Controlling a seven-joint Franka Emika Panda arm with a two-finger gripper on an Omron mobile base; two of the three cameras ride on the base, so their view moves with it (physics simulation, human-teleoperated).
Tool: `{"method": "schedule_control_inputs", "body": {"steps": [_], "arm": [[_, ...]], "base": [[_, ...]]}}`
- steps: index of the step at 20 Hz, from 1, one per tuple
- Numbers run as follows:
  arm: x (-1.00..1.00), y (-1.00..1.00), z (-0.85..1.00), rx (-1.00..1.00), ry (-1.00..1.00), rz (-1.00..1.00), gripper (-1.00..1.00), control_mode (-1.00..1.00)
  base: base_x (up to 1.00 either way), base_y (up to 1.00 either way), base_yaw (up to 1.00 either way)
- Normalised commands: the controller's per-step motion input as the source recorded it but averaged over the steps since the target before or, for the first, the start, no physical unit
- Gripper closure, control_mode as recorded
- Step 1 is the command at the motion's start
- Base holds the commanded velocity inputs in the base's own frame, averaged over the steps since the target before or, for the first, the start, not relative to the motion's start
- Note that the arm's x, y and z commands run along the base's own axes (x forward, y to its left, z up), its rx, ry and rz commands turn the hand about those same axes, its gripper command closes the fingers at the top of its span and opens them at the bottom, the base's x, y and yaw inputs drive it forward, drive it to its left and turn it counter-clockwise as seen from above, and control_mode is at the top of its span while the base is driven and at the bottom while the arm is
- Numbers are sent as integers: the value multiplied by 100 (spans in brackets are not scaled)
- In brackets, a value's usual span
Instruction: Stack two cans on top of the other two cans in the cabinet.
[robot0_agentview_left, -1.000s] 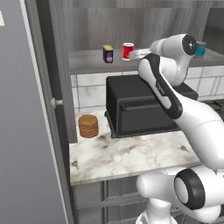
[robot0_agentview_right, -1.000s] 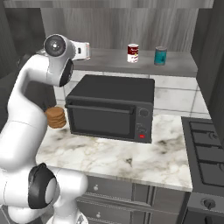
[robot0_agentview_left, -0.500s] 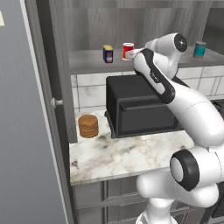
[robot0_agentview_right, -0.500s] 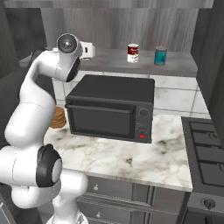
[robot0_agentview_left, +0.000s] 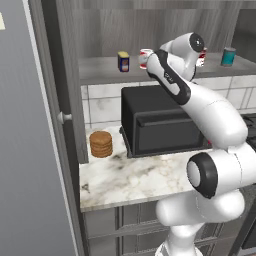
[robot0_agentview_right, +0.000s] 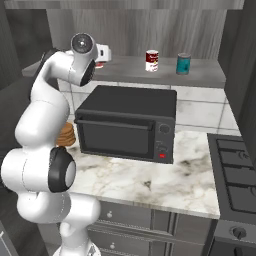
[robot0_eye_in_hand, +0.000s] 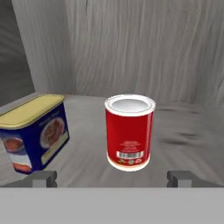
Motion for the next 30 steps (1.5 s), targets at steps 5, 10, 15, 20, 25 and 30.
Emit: {"method": "schedule_control_inputs", "body": {"steps": [5, 10, 15, 20, 25, 30], "arm": [[47, 2, -15, 0, 0, 1, -100, -100], [44, 0, -14, 0, 0, 2, -100, -100], [39, 0, -10, 0, 0, 4, -100, -100], [15, 2, -7, 0, 0, 5, 100, -100], [12, 0, -10, 0, 0, 8, 100, -100], [-11, 0, -3, 0, 0, 7, 100, -100]], "base": [[0, 0, 0], [0, 0, 0], [0, 0, 0], [0, 0, 0], [0, 0, 0], [0, 0, 0]]}}
